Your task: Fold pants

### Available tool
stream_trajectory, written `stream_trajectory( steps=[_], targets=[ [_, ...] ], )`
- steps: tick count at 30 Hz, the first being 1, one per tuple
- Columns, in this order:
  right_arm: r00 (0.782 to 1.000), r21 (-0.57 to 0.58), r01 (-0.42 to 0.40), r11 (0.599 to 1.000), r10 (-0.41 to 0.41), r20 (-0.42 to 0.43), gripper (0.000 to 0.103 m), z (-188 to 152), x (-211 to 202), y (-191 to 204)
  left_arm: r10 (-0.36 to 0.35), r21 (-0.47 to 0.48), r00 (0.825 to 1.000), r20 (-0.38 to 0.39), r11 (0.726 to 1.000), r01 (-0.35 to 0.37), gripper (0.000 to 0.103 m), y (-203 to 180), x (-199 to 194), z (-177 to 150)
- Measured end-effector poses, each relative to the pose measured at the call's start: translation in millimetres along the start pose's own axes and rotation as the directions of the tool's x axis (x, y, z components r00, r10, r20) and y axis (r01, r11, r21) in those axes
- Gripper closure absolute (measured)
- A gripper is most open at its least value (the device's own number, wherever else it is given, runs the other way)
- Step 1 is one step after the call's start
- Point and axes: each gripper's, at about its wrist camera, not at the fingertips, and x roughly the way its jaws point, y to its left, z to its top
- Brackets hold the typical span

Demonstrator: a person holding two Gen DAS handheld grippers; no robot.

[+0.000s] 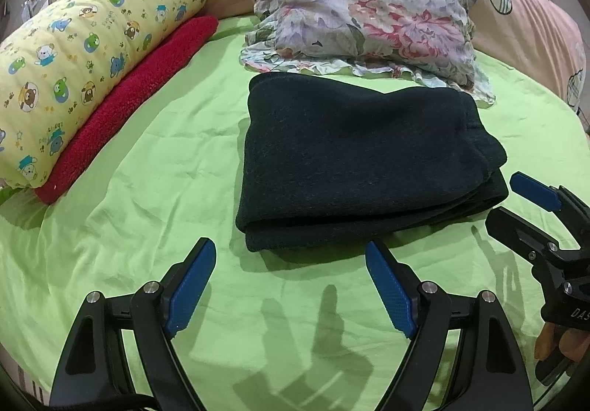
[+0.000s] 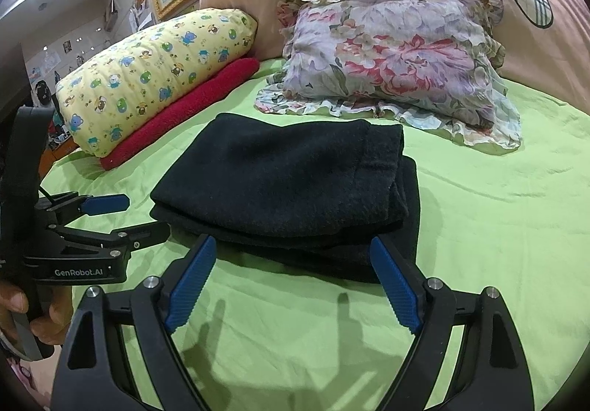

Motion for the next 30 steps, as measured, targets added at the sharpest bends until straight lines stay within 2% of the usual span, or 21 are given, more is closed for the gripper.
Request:
stream_trajectory(
  steps=[8, 30],
  targets=[
    [1.000, -0.005, -0.012, 1.000, 0.012, 0.004, 0.017, 0.1, -0.6, 3.1, -0.001, -0.003, 1.000, 0.003, 1.000, 0.001, 0.019, 2.8, -1.9, -0.5],
    [1.000, 0.023, 0.016, 1.000, -0.016, 0.012, 0.017, 2.4, -2.4, 1.5, -0.025, -0.008, 1.000, -0.008, 1.000, 0.025, 0.019, 5.7, 3.3, 6.8]
  ],
)
